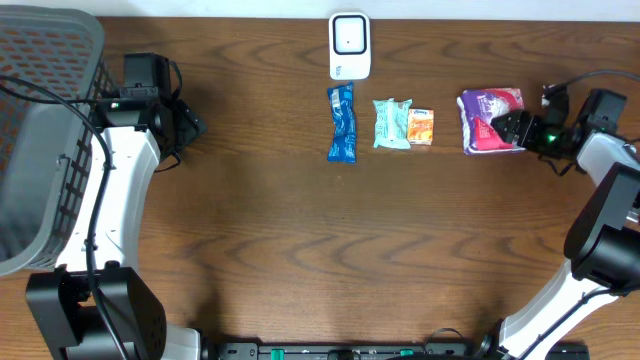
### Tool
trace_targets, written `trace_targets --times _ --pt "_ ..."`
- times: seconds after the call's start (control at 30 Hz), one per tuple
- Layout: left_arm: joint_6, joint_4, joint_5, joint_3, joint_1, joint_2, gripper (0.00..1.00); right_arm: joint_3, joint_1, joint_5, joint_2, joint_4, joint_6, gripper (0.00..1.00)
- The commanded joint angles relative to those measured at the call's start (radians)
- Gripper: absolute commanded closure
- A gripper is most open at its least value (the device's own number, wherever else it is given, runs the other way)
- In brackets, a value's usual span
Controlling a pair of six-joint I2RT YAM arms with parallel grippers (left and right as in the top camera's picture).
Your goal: Scan the item barcode
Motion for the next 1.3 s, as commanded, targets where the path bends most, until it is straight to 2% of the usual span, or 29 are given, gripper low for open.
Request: trace_targets --times 0.0,0.1,0.13,0.23,0.27,0.43,0.8,1.03,1.27 --pt "-0.012 -0.003 -0.012 0.000 0.002 0.004 0.02 -0.029 0.002 -0.097 0.048 0.012 0.045 0.28" --pt "-0.012 -0.003 -0.012 0.000 0.002 0.004 0.02 -0.034 0.016 -0.151 0.077 0.011 0.050 0.47" --pt "-0.012 -0.003 -0.012 0.000 0.002 0.004 0.02 -0.034 0.024 -0.151 0.085 0.011 0.056 0.56" --pt "-0.012 -0.003 -0.012 0.000 0.002 0.004 0.02 -0.034 0.061 -0.150 0.098 0.012 0.071 0.95" --pt "-0.012 -0.003 -0.012 0.000 0.002 0.004 0.02 -0.034 0.076 -0.150 0.098 0.014 0.080 0.99" --pt "-0.012 -0.003 -0.012 0.000 0.002 0.004 0.02 0.004 0.135 -0.150 0.077 0.036 0.184 0.99" --pt "-0.012 -0.003 -0.012 0.000 0.002 0.004 0.02 0.283 0.253 -0.083 -0.040 0.038 0.372 0.99" --pt "-0.012 -0.003 -0.012 0.000 0.002 0.004 0.02 0.340 0.401 0.167 -0.030 0.152 0.541 0.99" --pt "-0.012 -0.003 -0.012 0.000 0.002 0.004 0.02 0.340 0.607 0.428 0.029 0.267 0.630 0.99"
